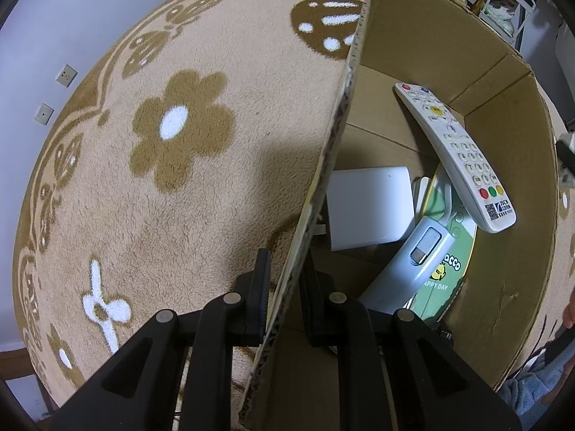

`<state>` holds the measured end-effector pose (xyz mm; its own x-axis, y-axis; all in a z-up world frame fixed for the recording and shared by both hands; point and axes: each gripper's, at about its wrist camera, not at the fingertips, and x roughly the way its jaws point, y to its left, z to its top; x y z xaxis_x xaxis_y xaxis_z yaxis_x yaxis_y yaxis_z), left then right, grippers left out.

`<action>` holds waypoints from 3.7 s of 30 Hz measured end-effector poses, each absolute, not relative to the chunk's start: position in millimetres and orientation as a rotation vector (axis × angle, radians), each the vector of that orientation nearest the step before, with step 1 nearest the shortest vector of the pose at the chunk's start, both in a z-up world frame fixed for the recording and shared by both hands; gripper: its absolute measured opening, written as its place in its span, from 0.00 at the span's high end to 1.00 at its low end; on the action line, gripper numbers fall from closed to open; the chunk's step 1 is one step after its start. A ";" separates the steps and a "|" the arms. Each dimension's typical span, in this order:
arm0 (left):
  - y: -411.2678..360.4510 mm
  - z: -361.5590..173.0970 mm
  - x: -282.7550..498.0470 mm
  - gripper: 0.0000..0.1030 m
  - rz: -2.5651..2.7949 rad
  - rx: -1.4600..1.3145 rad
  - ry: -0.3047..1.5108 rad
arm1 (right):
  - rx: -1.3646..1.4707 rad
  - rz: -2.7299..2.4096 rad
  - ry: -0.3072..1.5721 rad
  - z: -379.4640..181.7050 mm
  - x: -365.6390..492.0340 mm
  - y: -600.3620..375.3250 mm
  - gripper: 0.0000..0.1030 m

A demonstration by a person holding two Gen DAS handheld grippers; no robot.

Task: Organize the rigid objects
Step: 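Carry the white cube over the box and drop it in, then move the right tool to the Cheers earbud case and grasp it, then carry the earbud case over the box and release it inside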

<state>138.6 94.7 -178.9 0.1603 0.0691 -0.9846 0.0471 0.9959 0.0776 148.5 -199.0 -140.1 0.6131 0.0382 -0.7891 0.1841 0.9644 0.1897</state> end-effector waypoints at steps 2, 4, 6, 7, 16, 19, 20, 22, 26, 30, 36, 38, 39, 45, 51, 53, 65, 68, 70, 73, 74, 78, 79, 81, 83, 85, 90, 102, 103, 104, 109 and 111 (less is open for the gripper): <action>94.9 -179.0 138.7 0.87 0.016 0.098 1.410 | 0.250 -0.060 0.889 -129.6 149.2 -190.9 0.35; 94.9 -178.9 138.7 0.87 0.016 0.097 1.410 | 0.231 -0.028 0.869 -118.5 149.0 -180.1 0.35; 94.4 -178.8 138.6 0.87 0.015 0.097 1.411 | 0.210 0.006 0.847 -107.2 149.2 -167.4 0.35; 94.5 -178.8 138.7 0.87 0.016 0.096 1.411 | 0.203 0.021 0.838 -103.2 150.3 -162.4 0.35; 94.5 -178.7 138.7 0.87 0.017 0.097 1.410 | 0.148 0.175 0.768 -73.2 145.2 -106.9 0.35; 94.6 -178.8 138.8 0.87 0.016 0.097 1.411 | 0.146 0.230 0.761 -72.1 144.7 -92.5 0.35; 94.6 -178.7 138.9 0.87 0.017 0.097 1.411 | 0.150 0.251 0.763 -73.5 144.4 -88.4 0.35; 94.6 -178.8 138.9 0.87 0.016 0.097 1.411 | 0.153 0.286 0.774 -77.6 144.9 -79.5 0.35; 94.6 -178.3 138.9 0.87 0.014 0.094 1.412 | 0.128 0.328 0.801 -89.8 148.2 -61.9 0.35; 94.8 -178.7 139.2 0.87 0.014 0.092 1.413 | 0.110 0.329 0.829 -99.8 150.3 -53.4 0.35; 95.1 -179.1 139.6 0.87 0.013 0.088 1.413 | 0.072 0.303 0.868 -109.1 151.6 -50.0 0.34; 95.0 -179.2 139.6 0.87 0.012 0.087 1.413 | 0.070 0.299 0.875 -110.7 152.0 -50.1 0.34; 95.1 -179.3 139.8 0.87 0.012 0.086 1.414 | 0.071 0.300 0.880 -111.5 152.3 -50.4 0.34; 95.0 -179.7 139.3 0.87 0.012 0.088 1.412 | 0.090 0.289 0.866 -106.9 152.4 -55.2 0.27; 94.5 -180.3 139.6 0.87 0.015 0.091 1.414 | 0.094 0.240 0.813 -95.4 150.9 -70.3 0.10; 94.0 -180.6 139.7 0.87 0.017 0.092 1.414 | 0.127 0.243 0.799 -93.7 150.6 -79.6 0.07; 90.5 -181.1 138.8 0.87 0.031 0.125 1.414 | 0.275 0.095 0.712 -94.6 156.4 -154.4 0.06; 89.3 -180.5 138.6 0.87 0.034 0.127 1.415 | 0.278 0.063 0.714 -101.2 160.0 -165.6 0.06; 87.4 -180.6 138.2 0.87 0.039 0.140 1.413 | 0.280 0.046 0.722 -107.7 161.7 -171.1 0.06; 85.0 -180.9 137.5 0.87 0.048 0.157 1.411 | 0.292 0.023 0.745 -123.3 166.4 -177.3 0.06; 85.1 -181.0 137.6 0.87 0.051 0.155 1.412 | 0.290 0.017 0.756 -129.9 168.4 -178.4 0.06; 84.6 -180.4 137.2 0.87 0.046 0.154 1.413 | 0.282 -0.007 0.791 -150.0 172.9 -179.9 0.06; 84.2 -180.7 137.2 0.87 0.047 0.156 1.414 | 0.276 -0.014 0.801 -154.2 173.6 -179.4 0.06; 84.4 -180.7 137.2 0.87 0.048 0.155 1.414 | 0.249 -0.021 0.827 -164.3 175.7 -176.2 0.08; 83.8 -181.0 137.0 0.87 0.045 0.161 1.413 | 0.238 -0.024 0.854 -174.7 177.4 -173.1 0.15; 84.5 -181.5 137.9 0.87 0.042 0.156 1.412 | 0.241 -0.017 0.879 -182.2 178.8 -171.3 0.19; 86.4 -181.4 138.1 0.87 0.024 0.157 1.408 | 0.230 -0.005 0.914 -197.6 179.9 -165.8 0.27; 88.0 -182.8 140.4 0.88 0.002 0.154 1.403 | 0.215 -0.059 0.890 -195.8 173.7 -163.6 0.42; 88.5 -182.9 140.7 0.88 0.004 0.150 1.404 | 0.230 -0.058 0.876 -191.5 173.0 -165.9 0.42; 88.5 -183.0 140.8 0.88 0.005 0.150 1.404 | 0.243 -0.058 0.862 -186.8 171.8 -168.7 0.42; 88.0 -183.7 141.0 0.88 0.008 0.149 1.405 | 0.298 -0.050 0.779 -154.9 166.1 -178.9 0.42; 88.2 -183.7 141.4 0.88 0.010 0.148 1.406 | 0.323 -0.032 0.740 -137.9 162.7 -179.9 0.42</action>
<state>141.4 88.2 -183.7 0.1658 0.0948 -0.9816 0.0809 0.9907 0.1093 162.7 -179.9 -137.9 0.7406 0.0843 -0.6666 0.1420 0.9500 0.2779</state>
